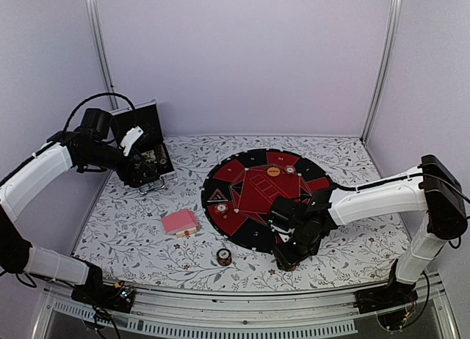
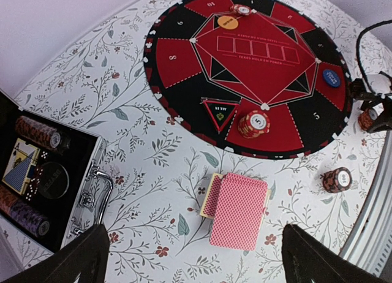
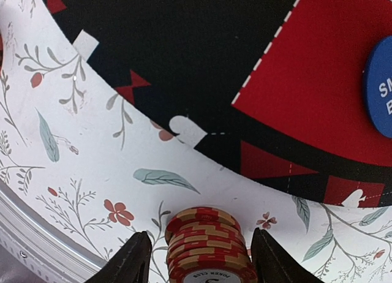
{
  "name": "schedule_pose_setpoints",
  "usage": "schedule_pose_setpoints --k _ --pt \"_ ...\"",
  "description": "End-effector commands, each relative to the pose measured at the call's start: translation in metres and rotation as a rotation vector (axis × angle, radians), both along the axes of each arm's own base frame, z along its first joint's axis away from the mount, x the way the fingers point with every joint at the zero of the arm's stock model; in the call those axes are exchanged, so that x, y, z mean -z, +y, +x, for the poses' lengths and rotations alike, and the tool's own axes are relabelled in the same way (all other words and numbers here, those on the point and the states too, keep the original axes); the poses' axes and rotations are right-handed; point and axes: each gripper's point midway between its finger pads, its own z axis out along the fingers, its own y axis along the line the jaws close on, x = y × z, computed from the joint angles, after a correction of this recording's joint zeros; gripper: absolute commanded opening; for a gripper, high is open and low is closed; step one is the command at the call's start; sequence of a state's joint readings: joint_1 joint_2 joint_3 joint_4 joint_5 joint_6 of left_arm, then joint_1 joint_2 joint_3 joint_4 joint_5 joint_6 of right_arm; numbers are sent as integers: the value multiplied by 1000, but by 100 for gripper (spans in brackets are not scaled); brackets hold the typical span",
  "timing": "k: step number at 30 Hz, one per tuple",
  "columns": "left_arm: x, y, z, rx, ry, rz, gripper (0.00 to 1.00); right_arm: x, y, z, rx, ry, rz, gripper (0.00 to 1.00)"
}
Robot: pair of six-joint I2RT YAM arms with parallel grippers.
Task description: Distribute texas hold em gaming equipment
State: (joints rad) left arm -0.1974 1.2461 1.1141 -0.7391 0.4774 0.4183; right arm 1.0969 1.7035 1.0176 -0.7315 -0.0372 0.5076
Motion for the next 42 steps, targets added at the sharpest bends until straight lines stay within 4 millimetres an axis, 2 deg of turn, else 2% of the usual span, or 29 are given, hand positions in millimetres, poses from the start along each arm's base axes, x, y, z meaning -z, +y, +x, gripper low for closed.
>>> schedule_pose_setpoints --k 1,8,22,29,34,38,42 --pt "-5 -3 0 15 -11 6 100 7 -5 -2 -7 -4 -21 58" --pt "-9 -3 -1 17 -24 6 100 7 -7 -1 -1 -11 -27 51" --pt "-8 -3 -2 22 -23 7 100 -10 -6 1 8 -29 -10 45" --pt "-8 -3 -3 21 -21 8 100 -27 -7 12 16 -85 -24 43" --pt "-6 -3 -4 22 -16 8 100 -43 1 21 25 -103 10 42" --pt "-7 -3 -4 23 -20 8 100 -57 4 35 49 -118 51 42" --pt "-7 -3 -4 22 -21 8 100 -65 -7 56 101 -135 59 41"
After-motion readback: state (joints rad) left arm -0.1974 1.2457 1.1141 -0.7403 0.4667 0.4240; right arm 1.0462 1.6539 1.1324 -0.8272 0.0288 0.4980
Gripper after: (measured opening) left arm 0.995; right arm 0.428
